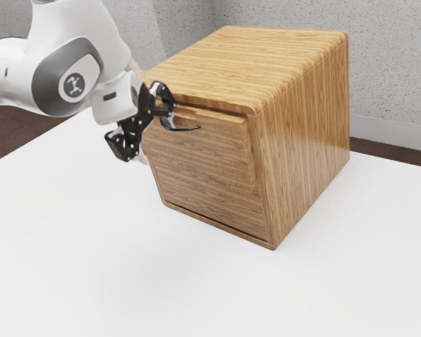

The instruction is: Pull the drawer handle with one arm to open the drawer

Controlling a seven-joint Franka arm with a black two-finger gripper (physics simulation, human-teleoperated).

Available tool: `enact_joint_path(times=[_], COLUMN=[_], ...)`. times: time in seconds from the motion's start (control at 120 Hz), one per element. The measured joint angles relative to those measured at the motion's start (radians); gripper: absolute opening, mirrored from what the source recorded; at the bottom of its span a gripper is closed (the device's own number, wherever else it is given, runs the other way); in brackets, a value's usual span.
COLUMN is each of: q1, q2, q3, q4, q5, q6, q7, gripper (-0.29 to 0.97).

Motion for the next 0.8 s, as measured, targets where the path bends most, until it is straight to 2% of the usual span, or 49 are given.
enact_joint_path(times=[0.117,0.233,0.3,0.375,0.417,0.8], q1=[-0.016,-0.024,-0.034,-0.032,-0.034,-0.043], q2=[-0.078,-0.178,-0.268,-0.461,-0.511,-0.49], q3=[0.005,0.004,0.005,0.029,0.047,0.062], q4=[-0.064,-0.16,-0.226,-0.326,-0.351,-0.357], q5=[0.02,0.033,0.049,0.06,0.063,0.072], q6=[0.003,0.013,0.023,0.037,0.042,0.059], q7=[-0.001,-0.002,-0.004,-0.008,-0.009,-0.019], gripper=[0.54,0.6,0.62,0.64,0.65,0.68])
